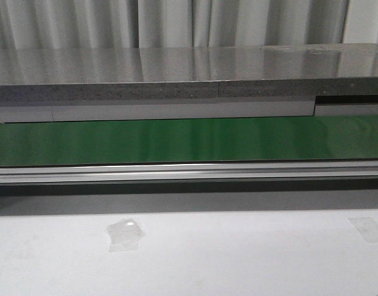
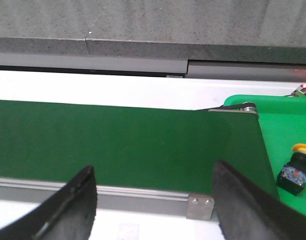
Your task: Move button from left to right
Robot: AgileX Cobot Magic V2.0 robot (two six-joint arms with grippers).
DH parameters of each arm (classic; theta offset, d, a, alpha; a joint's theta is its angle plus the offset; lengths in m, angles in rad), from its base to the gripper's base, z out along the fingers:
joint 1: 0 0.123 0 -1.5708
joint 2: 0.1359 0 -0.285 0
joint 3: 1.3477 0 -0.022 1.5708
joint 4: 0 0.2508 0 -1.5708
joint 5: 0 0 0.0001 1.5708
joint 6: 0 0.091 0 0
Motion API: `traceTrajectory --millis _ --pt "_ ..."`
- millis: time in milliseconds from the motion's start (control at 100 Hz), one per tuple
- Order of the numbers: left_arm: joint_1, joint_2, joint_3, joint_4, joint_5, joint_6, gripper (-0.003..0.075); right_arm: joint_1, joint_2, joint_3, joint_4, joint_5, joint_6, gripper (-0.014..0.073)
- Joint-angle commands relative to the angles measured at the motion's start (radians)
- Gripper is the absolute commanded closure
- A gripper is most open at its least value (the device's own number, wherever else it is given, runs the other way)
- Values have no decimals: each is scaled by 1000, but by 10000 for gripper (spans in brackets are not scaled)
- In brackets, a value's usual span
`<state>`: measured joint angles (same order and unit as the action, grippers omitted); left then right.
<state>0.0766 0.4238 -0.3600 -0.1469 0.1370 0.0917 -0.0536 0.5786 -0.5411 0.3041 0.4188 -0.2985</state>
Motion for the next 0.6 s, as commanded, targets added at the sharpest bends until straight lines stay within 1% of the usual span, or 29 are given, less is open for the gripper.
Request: traceTrajectory --millis 0,60,110,180,370,470,490,590 --pt "-3 5 -31 -10 -78 0 740 2 -84 23 37 -22 -11 95" --pt "-3 5 -31 -10 -78 0 740 2 -143 56 53 1 -11 104" --pt "-3 5 -31 -10 -78 0 740 2 -184 78 60 15 -11 131" --pt "-3 5 -31 -10 -78 0 740 2 -230 101 66 34 -11 206" --pt "-3 5 -31 -10 -78 0 740 2 -265 111 70 54 -11 518" --pt "-3 5 -31 -10 -78 0 740 2 -265 111 70 54 -11 655" --pt "-3 5 -31 -10 -78 0 740 2 -265 111 70 54 -10 666" --pt "-3 5 -31 -10 -78 0 740 2 -265 111 70 54 -10 661"
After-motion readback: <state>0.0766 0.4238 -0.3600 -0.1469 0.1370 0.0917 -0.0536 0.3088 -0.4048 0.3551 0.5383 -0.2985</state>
